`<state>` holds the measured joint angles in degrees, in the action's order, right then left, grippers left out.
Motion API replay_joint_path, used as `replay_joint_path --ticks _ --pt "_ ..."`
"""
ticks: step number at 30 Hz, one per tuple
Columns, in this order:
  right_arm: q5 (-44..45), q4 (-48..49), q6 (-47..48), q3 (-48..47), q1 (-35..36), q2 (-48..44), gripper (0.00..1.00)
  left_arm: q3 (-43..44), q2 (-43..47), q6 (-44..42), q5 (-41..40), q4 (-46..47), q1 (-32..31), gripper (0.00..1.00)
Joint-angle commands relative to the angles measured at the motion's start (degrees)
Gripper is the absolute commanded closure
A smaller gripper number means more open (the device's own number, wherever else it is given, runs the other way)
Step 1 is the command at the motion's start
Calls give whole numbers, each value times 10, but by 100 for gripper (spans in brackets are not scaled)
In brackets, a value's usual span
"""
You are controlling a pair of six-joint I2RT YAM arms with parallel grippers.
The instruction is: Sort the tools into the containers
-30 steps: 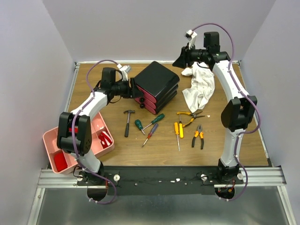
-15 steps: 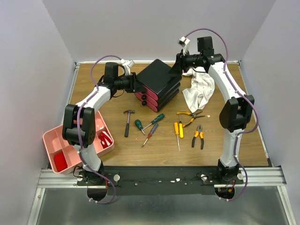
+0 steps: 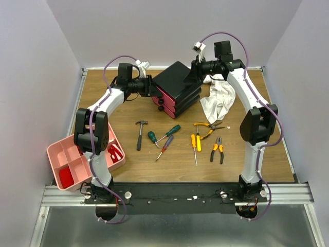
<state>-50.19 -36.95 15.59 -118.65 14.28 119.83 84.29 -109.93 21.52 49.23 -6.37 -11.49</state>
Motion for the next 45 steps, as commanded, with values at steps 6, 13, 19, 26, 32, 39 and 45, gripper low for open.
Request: replay_joint_path --ticks 6,13,19,26,32,39,45 --pt "33 -19 15 -4 4 24 50 -68 109 -115 32 -148 42 90" --pt "29 -17 11 -4 5 29 50 -133 163 -154 15 -195 68 90" --pt "28 -15 10 -7 6 24 50 -134 169 -139 -22 -191 69 51" --pt "62 -8 18 8 6 -35 49 -75 212 -256 -60 -354 93 14" --pt "36 -62 83 51 6 -90 46 -148 313 -352 -83 -400 132 6" --pt "-39 -233 525 277 7 -202 44 -216 340 -220 -120 -246 138 7" --pt "33 -226 491 373 10 -213 44 -156 291 -223 -142 -249 137 8"
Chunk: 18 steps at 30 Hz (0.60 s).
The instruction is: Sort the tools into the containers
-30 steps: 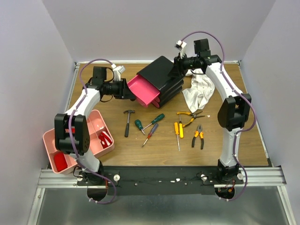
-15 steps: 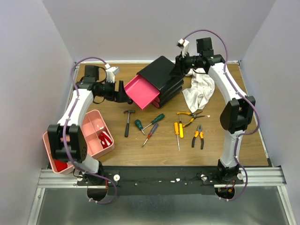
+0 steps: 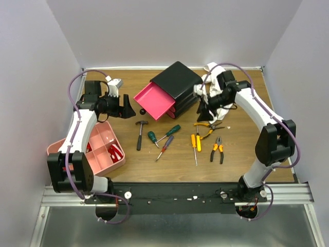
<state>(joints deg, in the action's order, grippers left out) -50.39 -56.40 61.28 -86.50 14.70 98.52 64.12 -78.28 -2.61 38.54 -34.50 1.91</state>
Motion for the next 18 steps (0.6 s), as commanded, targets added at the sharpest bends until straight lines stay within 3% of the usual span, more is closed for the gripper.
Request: replay_joint_path --ticks 1,2,3,5,6,9,14,18 --pt "53 -20 0 54 9 1 44 53 -31 18 -49 25 4 8" --pt "61 17 -41 58 11 0 36 58 -35 21 -61 25 4 8" --pt "68 41 -145 64 14 -8 36 65 -40 24 -71 26 4 8" --pt "89 105 -255 90 16 -17 31 65 -41 40 -101 36 5 8" --pt "105 117 -360 98 26 -20 30 67 -41 45 -109 37 5 8" --pt "173 120 -515 131 41 -17 30 69 -41 52 -135 36 6 9" --pt "237 134 -582 198 52 -41 38 56 -26 67 -159 53 11 9" --pt "271 129 -609 212 60 -27 39 44 -11 80 -166 67 14 9"
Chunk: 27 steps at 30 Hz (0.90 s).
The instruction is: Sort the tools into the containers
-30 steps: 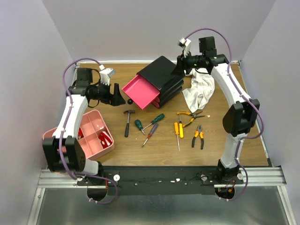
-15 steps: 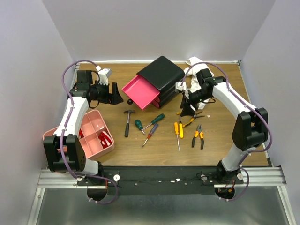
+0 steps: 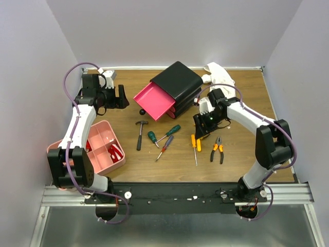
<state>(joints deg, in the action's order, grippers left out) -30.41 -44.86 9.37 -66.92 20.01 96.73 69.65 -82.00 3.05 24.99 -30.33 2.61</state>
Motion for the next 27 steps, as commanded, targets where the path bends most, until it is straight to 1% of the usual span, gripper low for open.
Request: replay_joint_path --ticks 1,2,3,4,5,7,11,18,22,24,26,27 --pt "76 14 -92 20 6 -8 40 -15 30 28 -31 32 11 9" --pt "77 16 -92 23 7 -6 41 -19 35 33 -31 33 13 9" --pt "76 19 -111 31 8 -2 42 -28 47 39 -32 37 15 9" --pt "76 21 -112 35 9 0 43 -32 53 41 -32 39 17 8" --pt "78 31 -114 39 9 3 46 -37 60 41 -33 40 19 8" --pt "78 40 -114 42 9 19 48 -49 76 41 -38 40 20 8" --pt "86 57 -105 24 11 42 52 -69 103 42 -42 47 26 8" --pt "95 72 -109 10 14 87 52 -86 125 42 -43 41 39 8" --pt "108 71 -105 11 34 99 52 -88 122 48 -41 49 43 8" --pt "136 71 -115 15 48 99 53 -84 119 49 -39 51 43 8" --pt "175 72 -125 28 78 97 53 -79 119 50 -38 51 44 8" --pt "180 71 -133 33 86 96 53 -75 119 50 -38 50 45 8"
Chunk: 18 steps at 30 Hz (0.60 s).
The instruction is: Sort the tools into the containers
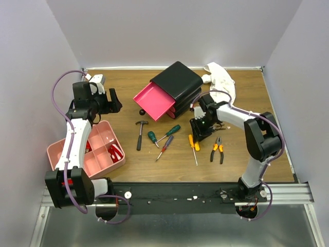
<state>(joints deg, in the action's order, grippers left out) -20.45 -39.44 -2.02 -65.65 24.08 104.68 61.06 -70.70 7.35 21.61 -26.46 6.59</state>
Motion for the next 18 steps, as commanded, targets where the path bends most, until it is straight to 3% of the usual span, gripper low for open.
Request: replay_joint_path --ticks 1,5,8,9,11,17,18 --pt "85 18 -23 30 54 13 53 12 7 7 -2 12 5 8" --pt "112 24 -39 48 56 11 55 12 15 8 2 8 6 8" --pt "126 35 -48 73 56 -9 73 6 26 10 3 5 6 8" --pt "130 37 -49 76 56 -18 89 4 28 11 3 7 6 8" --pt "140 30 -47 79 55 -62 99 -3 40 13 5 13 6 8" --pt "144 -46 14 11 56 -191 99 -9 49 58 16 40 6 8" --pt "139 -55 14 -5 56 -219 99 -9 49 65 19 43 6 3"
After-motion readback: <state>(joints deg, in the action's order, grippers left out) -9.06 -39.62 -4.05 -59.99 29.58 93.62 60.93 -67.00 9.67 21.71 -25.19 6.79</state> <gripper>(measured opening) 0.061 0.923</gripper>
